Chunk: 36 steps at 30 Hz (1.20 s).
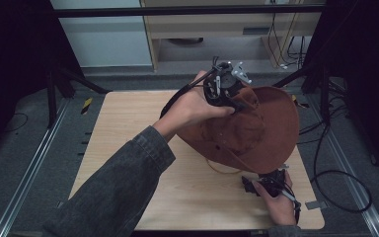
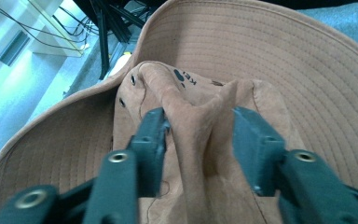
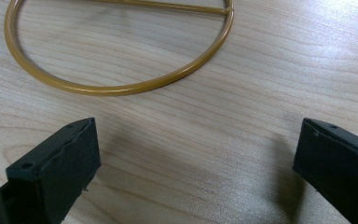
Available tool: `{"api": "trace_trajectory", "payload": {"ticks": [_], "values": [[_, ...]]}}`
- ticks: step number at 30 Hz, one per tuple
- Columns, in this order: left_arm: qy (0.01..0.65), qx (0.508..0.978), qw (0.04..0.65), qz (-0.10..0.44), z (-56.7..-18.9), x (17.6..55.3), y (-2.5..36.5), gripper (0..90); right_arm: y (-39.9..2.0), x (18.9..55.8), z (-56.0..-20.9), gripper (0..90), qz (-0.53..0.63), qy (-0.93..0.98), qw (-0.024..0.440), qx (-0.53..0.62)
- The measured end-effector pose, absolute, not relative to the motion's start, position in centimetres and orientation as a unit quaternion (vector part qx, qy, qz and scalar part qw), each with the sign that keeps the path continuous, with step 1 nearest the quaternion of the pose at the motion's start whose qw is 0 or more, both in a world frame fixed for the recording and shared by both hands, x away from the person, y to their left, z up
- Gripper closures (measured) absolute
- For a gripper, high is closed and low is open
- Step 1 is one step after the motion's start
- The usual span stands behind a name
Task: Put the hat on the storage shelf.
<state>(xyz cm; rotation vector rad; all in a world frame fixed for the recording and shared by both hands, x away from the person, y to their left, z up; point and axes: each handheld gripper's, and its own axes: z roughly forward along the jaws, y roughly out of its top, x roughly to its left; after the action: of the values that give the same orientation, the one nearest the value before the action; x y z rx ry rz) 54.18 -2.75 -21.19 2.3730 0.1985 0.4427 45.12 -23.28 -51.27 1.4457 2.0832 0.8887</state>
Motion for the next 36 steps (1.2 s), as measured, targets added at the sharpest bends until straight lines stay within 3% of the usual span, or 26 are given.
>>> {"api": "trace_trajectory", "payload": {"ticks": [9,12,23,36], "values": [[0.074,0.913,0.362,0.173,-20.8,53.4,-2.7,20.2,-23.2,45.1,-51.3,0.4,0.323,0.754,0.223,0.526],[0.077,0.913,0.365,0.166,-20.7,53.4,-2.6,14.9,-23.3,45.2,-51.3,0.4,0.322,0.755,0.224,0.526],[0.080,0.911,0.369,0.168,-20.6,52.9,-1.3,9.7,-23.3,45.3,-51.3,0.4,0.324,0.756,0.224,0.523],[0.102,0.887,0.407,0.195,-20.7,51.3,4.6,5.6,-23.3,45.2,-51.3,0.5,0.322,0.756,0.225,0.524]]}}
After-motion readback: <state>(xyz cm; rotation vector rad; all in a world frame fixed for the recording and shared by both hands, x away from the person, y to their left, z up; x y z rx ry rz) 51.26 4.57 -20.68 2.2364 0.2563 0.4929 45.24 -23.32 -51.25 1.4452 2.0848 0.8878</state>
